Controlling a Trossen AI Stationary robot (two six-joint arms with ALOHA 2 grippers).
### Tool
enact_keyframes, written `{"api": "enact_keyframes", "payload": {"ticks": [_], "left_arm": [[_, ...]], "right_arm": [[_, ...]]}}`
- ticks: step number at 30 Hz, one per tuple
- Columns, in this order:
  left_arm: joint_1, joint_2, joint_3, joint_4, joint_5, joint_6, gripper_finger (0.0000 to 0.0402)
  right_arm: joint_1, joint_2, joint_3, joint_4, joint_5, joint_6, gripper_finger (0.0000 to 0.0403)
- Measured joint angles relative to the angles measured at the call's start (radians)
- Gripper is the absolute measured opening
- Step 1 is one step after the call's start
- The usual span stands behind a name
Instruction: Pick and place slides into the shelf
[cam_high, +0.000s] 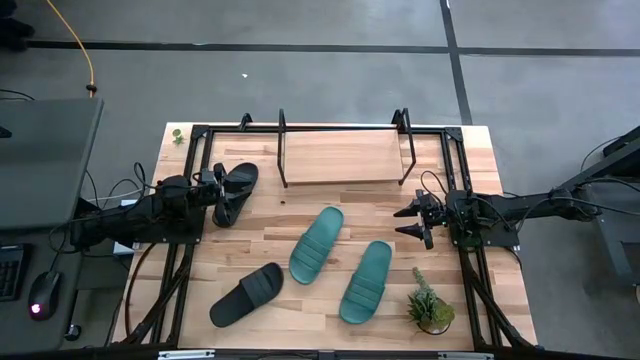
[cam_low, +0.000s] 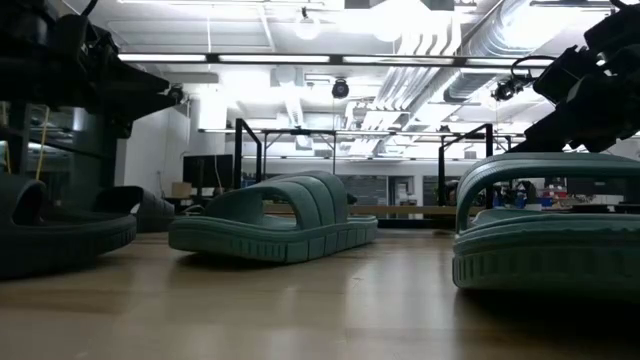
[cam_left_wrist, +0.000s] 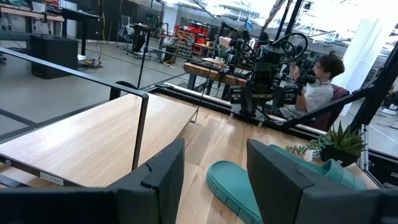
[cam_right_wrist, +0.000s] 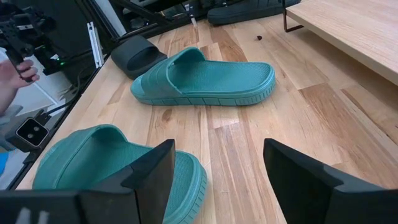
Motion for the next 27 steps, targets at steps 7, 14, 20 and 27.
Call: {"api": "enact_keyframes", "payload": {"ticks": [7, 14, 20, 27], "left_arm": [[0.000, 0.000, 0.000, 0.000, 0.000, -0.025, 0.0156], [0.000, 0.000, 0.000, 0.000, 0.004, -0.109, 0.0156], [0.000, 0.001, 0.000, 0.000, 0.005, -0.243, 0.0156], [0.000, 0.002, 0.000, 0.032, 0.168, -0.394, 0.0156]], "right_arm": [[0.000, 0.000, 0.000, 0.015, 0.004, -0.039, 0.0235], [0.000, 0.000, 0.000, 0.023, 0.060, -0.068, 0.0235], [0.000, 0.000, 0.000, 0.023, 0.140, -0.062, 0.0235], [0.000, 0.000, 0.000, 0.024, 0.162, 0.063, 0.0235]]}}
